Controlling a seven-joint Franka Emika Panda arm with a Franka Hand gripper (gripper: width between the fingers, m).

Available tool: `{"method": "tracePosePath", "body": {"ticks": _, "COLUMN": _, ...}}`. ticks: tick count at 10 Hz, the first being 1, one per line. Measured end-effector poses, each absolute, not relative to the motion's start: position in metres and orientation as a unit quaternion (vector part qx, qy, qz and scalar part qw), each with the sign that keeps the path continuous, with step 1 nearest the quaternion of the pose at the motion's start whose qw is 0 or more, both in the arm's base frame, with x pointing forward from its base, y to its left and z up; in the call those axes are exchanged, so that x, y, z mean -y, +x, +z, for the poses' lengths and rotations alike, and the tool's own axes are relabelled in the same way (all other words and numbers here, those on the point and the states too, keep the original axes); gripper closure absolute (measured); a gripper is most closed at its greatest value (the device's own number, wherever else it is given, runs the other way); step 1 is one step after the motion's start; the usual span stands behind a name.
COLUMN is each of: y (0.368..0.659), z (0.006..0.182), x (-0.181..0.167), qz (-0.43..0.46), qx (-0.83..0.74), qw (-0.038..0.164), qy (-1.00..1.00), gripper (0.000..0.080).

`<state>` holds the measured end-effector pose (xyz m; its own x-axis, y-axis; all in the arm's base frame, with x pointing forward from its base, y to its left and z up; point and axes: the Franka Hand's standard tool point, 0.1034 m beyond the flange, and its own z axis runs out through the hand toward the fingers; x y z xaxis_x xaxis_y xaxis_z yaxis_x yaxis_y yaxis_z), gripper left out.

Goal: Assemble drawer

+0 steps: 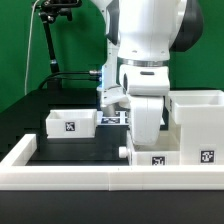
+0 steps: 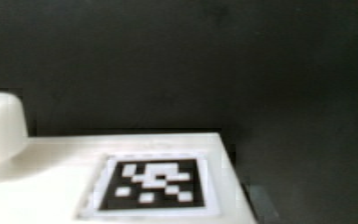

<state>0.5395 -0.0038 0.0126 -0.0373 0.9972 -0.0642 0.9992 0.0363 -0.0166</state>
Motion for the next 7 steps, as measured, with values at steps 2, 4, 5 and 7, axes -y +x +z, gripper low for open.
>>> {"method": "tracePosePath", "body": {"ticks": 2, "y": 0.539, "z": 0.012, "x": -0.007, "qz": -0.026, "qx": -0.702, "qw": 0.017, "qy": 0.712, "gripper": 0.0757}}
{"method": "tracePosePath", "body": {"ticks": 4, "y": 0.540, "z": 0.013, "x": -0.014, "qz": -0.024, "qx": -0.696, "qw": 0.016, "qy": 0.717, "gripper": 0.0757}}
{"method": "tracePosePath", "body": {"ticks": 5, "y": 0.540, "z": 0.013, "x": -0.014, "qz": -0.024, "qx": -0.693, "qw": 0.016, "qy": 0.720, "gripper": 0.0757}}
{"method": "tracePosePath", "body": {"ticks": 7, "y": 0.540, "z": 0.013, "x": -0.014, "qz": -0.023, "qx": -0.689, "qw": 0.017, "qy": 0.724, "gripper": 0.0757}}
